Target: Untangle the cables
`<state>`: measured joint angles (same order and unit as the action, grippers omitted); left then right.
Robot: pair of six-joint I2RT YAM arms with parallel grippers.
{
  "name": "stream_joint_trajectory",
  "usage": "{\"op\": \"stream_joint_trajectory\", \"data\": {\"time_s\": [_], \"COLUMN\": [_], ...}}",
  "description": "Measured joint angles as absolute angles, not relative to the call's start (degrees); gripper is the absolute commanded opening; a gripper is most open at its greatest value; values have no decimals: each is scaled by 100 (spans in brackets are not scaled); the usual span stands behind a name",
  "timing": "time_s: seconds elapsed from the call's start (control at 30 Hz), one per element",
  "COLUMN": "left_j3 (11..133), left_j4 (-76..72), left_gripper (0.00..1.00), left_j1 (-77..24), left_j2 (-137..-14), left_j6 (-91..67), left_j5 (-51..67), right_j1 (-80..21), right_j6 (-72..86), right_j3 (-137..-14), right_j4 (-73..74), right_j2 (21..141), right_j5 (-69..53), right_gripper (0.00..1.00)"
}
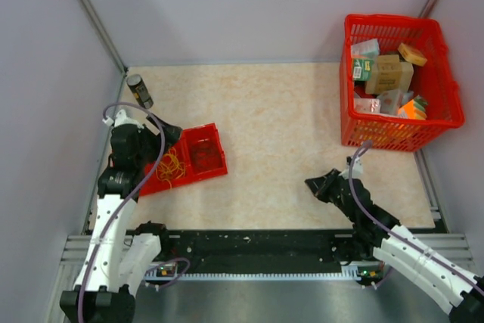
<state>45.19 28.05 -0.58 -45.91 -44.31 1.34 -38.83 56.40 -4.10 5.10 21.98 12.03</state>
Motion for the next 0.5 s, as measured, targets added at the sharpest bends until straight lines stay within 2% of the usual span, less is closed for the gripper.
{"op": "stream_joint_trajectory", "data": {"time_s": [0.2, 0.4, 0.47, 0.5], "left_j3": [3955, 3044, 2869, 2792], "left_j4": [2432, 2211, 2036, 1916], "left_gripper": [86, 86, 87, 88], "left_j1": [-694, -1994, -2132, -2161], "left_j2": [-3940, -3494, -3470, -3474], "left_j6": [-3706, -3496, -3520, -3555], "left_j5": [1330, 1695, 1890, 1997], "right_j1": [-3983, -5485, -5747, -5776], "right_j6": [5089, 4082, 3874, 3824], "right_j3": [-429, -1562, -1925, -1959], "right_j4": [-305, -1013, -1409, -1625], "right_j2": [3044, 5745, 6305, 6377], "right_j5": [613, -43, -296, -357], "right_gripper": [12, 15, 24, 34]}}
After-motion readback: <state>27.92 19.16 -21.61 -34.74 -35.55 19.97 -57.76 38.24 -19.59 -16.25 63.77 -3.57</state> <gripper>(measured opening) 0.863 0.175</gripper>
